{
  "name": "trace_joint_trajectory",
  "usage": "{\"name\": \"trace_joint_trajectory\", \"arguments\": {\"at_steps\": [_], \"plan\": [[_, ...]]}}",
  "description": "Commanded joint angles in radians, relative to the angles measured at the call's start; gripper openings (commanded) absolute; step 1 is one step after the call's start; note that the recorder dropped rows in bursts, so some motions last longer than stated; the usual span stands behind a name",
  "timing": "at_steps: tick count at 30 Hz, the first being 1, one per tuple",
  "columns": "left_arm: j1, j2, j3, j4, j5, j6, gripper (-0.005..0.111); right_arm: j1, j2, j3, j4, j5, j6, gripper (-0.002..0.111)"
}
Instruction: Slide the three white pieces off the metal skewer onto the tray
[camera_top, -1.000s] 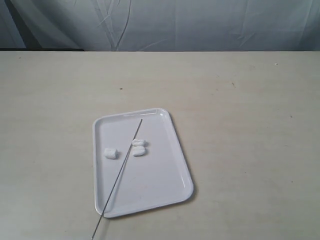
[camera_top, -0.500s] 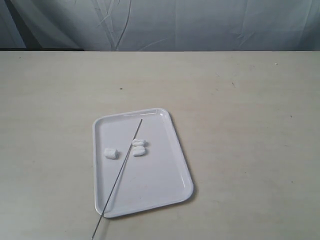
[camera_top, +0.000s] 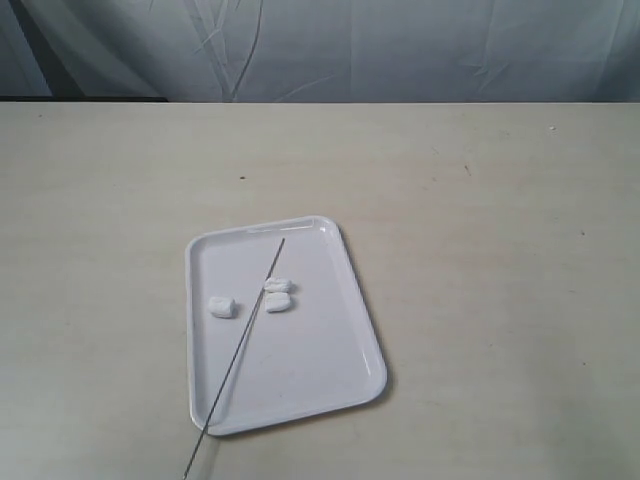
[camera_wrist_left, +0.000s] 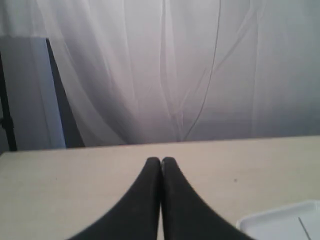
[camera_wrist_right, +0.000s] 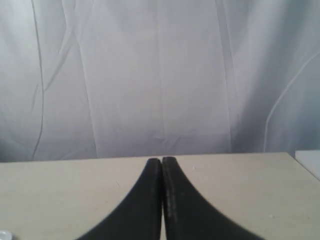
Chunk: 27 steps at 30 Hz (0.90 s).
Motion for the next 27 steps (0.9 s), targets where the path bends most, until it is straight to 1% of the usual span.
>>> {"name": "trace_joint_trajectory", "arguments": {"at_steps": [1,3,4,7,9,12,15,20,21,23,27], "plan": [[0.055,-0.004,0.004,-0.112,0.064,0.071,0.0,0.022,-0.006,0.064,-0.334,-0.007,0.322,-0.001],[0.101,-0.004,0.004,-0.144,0.062,0.076,0.0,0.039,-0.006,0.09,-0.435,-0.007,0.465,-0.001],[0.118,-0.004,0.004,-0.159,0.055,0.088,0.0,0.045,-0.006,0.101,-0.466,-0.007,0.498,-0.001],[0.155,-0.004,0.013,-0.222,0.025,0.148,0.0,0.053,-0.006,0.121,-0.471,-0.016,0.491,-0.001],[0.16,-0.004,0.044,-0.261,-0.011,0.184,0.0,0.063,-0.006,0.148,-0.476,-0.016,0.471,-0.001],[0.163,-0.004,0.08,-0.293,-0.021,0.208,0.0,0.08,-0.006,0.173,-0.474,-0.018,0.466,-0.001],[0.167,-0.004,0.115,-0.305,-0.036,0.216,0.0,0.083,-0.006,0.173,-0.463,0.034,0.454,-0.001],[0.167,-0.004,0.161,-0.331,-0.078,0.216,0.0,0.083,-0.006,0.173,-0.441,0.046,0.332,-0.001],[0.167,-0.004,0.161,-0.331,-0.072,0.216,0.0,0.083,-0.006,0.173,-0.427,0.046,0.311,-0.001],[0.167,-0.004,0.161,-0.331,-0.01,0.232,0.0,0.083,-0.006,0.173,-0.406,0.048,0.281,-0.001],[0.167,-0.004,0.161,-0.336,-0.005,0.232,0.0,0.083,-0.006,0.173,-0.406,0.059,0.281,-0.001]]}}
